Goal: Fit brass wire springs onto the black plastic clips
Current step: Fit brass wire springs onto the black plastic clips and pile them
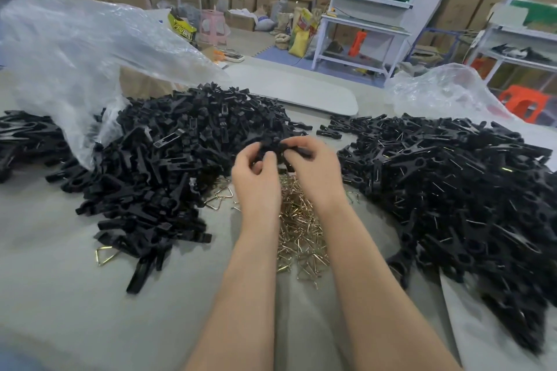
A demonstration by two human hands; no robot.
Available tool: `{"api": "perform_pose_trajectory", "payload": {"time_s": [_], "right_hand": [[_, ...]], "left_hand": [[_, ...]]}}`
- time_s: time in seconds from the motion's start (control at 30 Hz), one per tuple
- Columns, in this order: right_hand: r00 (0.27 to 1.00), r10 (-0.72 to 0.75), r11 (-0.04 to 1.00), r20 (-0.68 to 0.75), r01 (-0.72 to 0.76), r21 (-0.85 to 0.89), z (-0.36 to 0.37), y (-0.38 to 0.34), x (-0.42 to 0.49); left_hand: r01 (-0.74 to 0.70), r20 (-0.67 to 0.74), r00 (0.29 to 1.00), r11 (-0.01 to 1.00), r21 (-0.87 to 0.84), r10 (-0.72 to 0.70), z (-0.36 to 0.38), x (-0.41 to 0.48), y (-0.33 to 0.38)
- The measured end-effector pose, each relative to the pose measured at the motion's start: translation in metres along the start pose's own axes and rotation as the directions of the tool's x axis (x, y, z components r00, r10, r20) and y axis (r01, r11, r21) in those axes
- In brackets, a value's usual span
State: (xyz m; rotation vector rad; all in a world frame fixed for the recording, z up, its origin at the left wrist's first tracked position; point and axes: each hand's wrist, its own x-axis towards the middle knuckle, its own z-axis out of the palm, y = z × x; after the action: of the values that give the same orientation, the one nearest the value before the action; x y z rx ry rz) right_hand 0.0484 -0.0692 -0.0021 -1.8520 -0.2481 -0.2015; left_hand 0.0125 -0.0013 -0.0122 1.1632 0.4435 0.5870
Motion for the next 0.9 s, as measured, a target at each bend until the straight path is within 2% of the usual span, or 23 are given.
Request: {"api": "perform_pose_trajectory", "payload": {"time_s": [0.07,0.13,0.23,0.33,0.43,0.5,0.57,0.67,0.8,0.9], "right_hand": [[1.000,0.012,0.995,-0.023,-0.010,0.102,-0.014,-0.003,-0.008],[0.997,0.041,0.983,-0.072,-0.027,0.180,-0.028,-0.002,-0.016],[0.982,0.167,0.902,-0.083,-0.118,0.415,-0.047,0.005,-0.028],[0.971,0.231,0.858,-0.066,-0.172,0.484,-0.057,0.017,-0.038],[0.973,0.190,0.924,-0.133,-0.131,0.359,-0.064,0.024,-0.041],[0.977,0.099,0.992,-0.190,-0.082,0.094,-0.070,0.028,-0.041],[0.981,0.043,0.994,-0.188,-0.062,-0.093,-0.072,0.030,-0.043],[0.986,0.004,0.975,-0.166,-0.041,-0.217,-0.069,0.030,-0.046],[0.983,0.010,0.957,-0.182,-0.062,-0.282,-0.068,0.033,-0.044],[0.978,0.030,0.947,-0.205,-0.093,-0.309,-0.070,0.036,-0.043]], "left_hand": [[-0.054,0.236,0.971,0.993,0.102,0.029,0.004,-0.008,0.001],[-0.155,0.392,0.917,0.972,0.178,0.075,0.007,-0.013,0.002],[-0.294,0.540,0.836,0.911,0.291,0.097,0.009,-0.018,0.000],[-0.364,0.591,0.804,0.835,0.413,0.059,0.010,-0.021,-0.005],[-0.396,0.565,0.822,0.782,0.481,0.069,0.010,-0.020,-0.009],[-0.331,0.498,0.865,0.811,0.483,0.057,0.010,-0.018,-0.009],[-0.224,0.427,0.904,0.870,0.438,0.018,0.010,-0.016,-0.009],[-0.099,0.375,0.927,0.940,0.327,-0.033,0.010,-0.015,-0.008],[0.047,0.396,0.913,0.990,0.131,-0.096,0.007,-0.015,-0.006],[0.049,0.398,0.912,0.991,0.126,-0.096,0.005,-0.014,-0.006]]}}
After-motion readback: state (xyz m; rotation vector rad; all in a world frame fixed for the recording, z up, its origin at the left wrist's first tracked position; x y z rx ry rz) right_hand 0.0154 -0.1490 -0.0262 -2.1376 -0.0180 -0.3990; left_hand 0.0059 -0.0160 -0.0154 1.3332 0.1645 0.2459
